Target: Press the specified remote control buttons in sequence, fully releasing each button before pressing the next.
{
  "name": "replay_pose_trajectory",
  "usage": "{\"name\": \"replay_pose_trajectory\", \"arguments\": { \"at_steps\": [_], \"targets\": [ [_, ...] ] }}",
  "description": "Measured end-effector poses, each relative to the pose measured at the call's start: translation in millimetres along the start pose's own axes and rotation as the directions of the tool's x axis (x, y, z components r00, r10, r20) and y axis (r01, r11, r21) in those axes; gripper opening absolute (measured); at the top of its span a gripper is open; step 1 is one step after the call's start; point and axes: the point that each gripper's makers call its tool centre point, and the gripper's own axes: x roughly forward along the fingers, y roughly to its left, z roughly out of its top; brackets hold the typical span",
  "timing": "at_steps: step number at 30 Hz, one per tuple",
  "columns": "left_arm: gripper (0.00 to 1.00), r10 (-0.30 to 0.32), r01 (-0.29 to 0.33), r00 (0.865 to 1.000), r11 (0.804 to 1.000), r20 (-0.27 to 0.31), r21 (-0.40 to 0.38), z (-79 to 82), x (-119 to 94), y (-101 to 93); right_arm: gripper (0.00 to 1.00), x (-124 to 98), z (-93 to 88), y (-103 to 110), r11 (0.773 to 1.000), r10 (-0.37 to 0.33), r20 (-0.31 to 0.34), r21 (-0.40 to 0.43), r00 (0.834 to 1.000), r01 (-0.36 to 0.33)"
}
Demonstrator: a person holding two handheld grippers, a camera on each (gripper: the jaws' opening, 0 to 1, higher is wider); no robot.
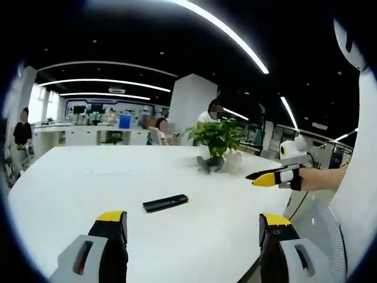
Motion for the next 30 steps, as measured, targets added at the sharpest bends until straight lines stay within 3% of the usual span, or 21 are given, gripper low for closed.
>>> {"name": "replay_pose_trajectory", "arguments": {
  "at_steps": [9, 15, 30],
  "targets": [
    [0.95, -0.003, 0.003, 1.0, 1.0, 0.01, -0.006, 0.8, -5.8, -4.0, 0.99, -20.1, 3.9, 11.2, 0.999, -0.033, 0.042, -0.02, 0.999, 0.034],
    [0.93, -0.009, 0.009, 1.0, 1.0, 0.01, -0.004, 0.4, -4.9, -7.0, 0.99, -31.0, 7.6, 16.9, 0.999, -0.047, 0.069, 0.01, 0.997, 0.047],
    [0.93, 0.004, -0.004, 1.0, 1.0, 0.017, -0.013, 0.5, -5.6, -3.0, 0.97, -26.6, -0.3, 23.6, 1.0, -0.029, 0.042, -0.008, 0.999, 0.03]
  ]
}}
